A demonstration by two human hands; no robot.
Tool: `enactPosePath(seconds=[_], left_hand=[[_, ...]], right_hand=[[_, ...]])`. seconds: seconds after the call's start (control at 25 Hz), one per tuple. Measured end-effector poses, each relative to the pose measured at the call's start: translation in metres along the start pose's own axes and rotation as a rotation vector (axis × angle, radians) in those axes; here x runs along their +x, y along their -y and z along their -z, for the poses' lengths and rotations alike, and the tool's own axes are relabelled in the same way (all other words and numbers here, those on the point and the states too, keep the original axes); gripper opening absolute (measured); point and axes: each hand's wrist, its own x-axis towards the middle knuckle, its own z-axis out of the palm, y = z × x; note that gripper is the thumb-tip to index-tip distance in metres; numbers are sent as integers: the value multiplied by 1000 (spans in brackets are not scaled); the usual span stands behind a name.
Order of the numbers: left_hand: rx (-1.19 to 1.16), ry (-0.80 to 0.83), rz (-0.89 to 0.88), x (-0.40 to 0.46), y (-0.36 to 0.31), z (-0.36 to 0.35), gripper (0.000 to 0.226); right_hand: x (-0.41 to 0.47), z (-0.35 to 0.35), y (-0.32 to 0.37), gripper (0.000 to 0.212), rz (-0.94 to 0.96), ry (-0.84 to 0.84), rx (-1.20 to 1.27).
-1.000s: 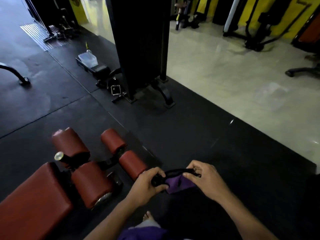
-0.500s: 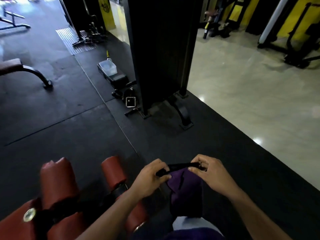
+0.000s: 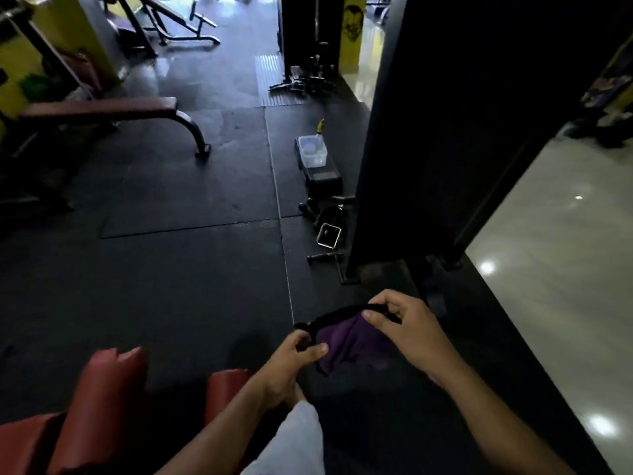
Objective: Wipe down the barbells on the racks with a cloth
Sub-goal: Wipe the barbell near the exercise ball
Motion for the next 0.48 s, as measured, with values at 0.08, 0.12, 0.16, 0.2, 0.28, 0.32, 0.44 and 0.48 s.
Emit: enactPosePath(seconds=[0.08,0.12,0.16,0.2,0.28,0.32,0.44,0.48], left_hand=[[-131,-4,25,53,-30,10,70],[-190,-19,-6,79,-52,14,57],[-220,-42,-25,101,-77,19,48],[-232,-63,-32,113,-104,24,43],[-223,-86,-31,144,-158,42,40],[-219,-99,-17,161,-182,56,39],[-200,-109,-18,204,-239,98,43],[-194,-81,-49,221,-246,115,45]], right_hand=[[83,4,20,6,26,32,44],[124,7,28,9,20,13,105],[164,10,33,13,-1,-8,201],[194,13,34,21,-26,-11,305],[248,15,27,46,-88,103,498],[270,11,22,57,-149,213,548],[325,-16,7,65,-299,479,642],[344,-24,9,63,-324,490,686]])
